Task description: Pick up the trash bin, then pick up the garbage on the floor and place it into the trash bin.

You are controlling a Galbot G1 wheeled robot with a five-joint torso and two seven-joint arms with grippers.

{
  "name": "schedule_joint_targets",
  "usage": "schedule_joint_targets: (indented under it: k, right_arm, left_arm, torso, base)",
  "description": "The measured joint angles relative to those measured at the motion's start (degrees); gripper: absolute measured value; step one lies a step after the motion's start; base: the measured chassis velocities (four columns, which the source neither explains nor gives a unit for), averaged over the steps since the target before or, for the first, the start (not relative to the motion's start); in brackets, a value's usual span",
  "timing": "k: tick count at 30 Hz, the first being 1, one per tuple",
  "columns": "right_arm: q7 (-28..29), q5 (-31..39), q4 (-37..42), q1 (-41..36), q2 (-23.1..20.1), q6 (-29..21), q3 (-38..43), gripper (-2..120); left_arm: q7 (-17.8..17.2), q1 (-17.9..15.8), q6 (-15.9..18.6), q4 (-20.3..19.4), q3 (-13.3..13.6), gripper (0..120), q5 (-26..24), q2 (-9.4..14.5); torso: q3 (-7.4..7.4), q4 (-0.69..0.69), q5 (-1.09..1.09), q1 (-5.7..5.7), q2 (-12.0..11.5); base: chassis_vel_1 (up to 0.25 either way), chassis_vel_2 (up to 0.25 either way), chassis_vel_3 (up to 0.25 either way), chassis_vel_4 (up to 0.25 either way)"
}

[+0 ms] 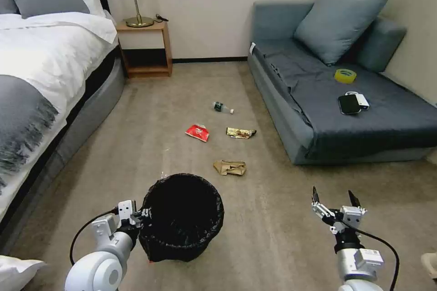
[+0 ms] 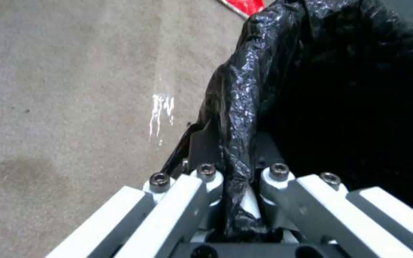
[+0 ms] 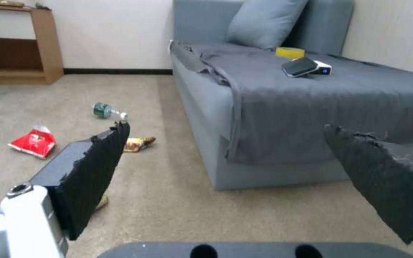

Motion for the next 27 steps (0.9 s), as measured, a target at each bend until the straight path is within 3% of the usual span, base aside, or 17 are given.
schedule_joint_targets:
  k: [5, 10, 18, 22, 27]
  right_arm:
    - [0.5, 4.4, 2.5, -0.1, -4.6, -3.3, -1.5, 100]
    - [1.5, 12.6, 6.9, -0.3, -13.0, -9.3, -4.4, 100]
    - [1.5, 20.6, 11.2, -0.6, -21.4, -14.2, -7.1, 100]
    - [1.4, 28.4, 15.2, -1.0, -28.8, -18.9, -9.8, 100]
    - [-0.1, 31.5, 17.7, -1.1, -31.8, -23.0, -11.4, 100]
  left_arm:
    - [-0.1, -0.1, -0.3, -0.7, -0.2, 4, -0.4, 0.5]
    - [-0.2, -0.2, -0.6, -1.7, -1.1, 4, -1.1, 1.1]
    - [-0.7, -0.6, -0.9, -2.1, -2.3, 4, -2.3, 2.0]
    - [-0.8, -1.0, -1.3, -2.1, -3.5, 4, -2.9, 2.5]
    - [-1.0, -1.4, -1.4, -1.9, -5.1, 4, -3.7, 2.9]
  torso:
    - [0.00, 0.00, -0.01, 0.00, 0.0]
    - [0.00, 0.01, 0.01, 0.00, 0.0]
    - [0.00, 0.01, -0.01, 0.00, 0.0]
    - [0.00, 0.01, 0.00, 0.00, 0.0]
    - [0.00, 0.01, 0.02, 0.00, 0.0]
  base:
    - [0.000, 0.000, 0.000, 0.000]
    - [0.000, 0.000, 0.000, 0.000]
    - [0.000, 0.000, 0.000, 0.000]
    - [0.000, 0.000, 0.000, 0.000]
    - [0.000, 0.000, 0.000, 0.000]
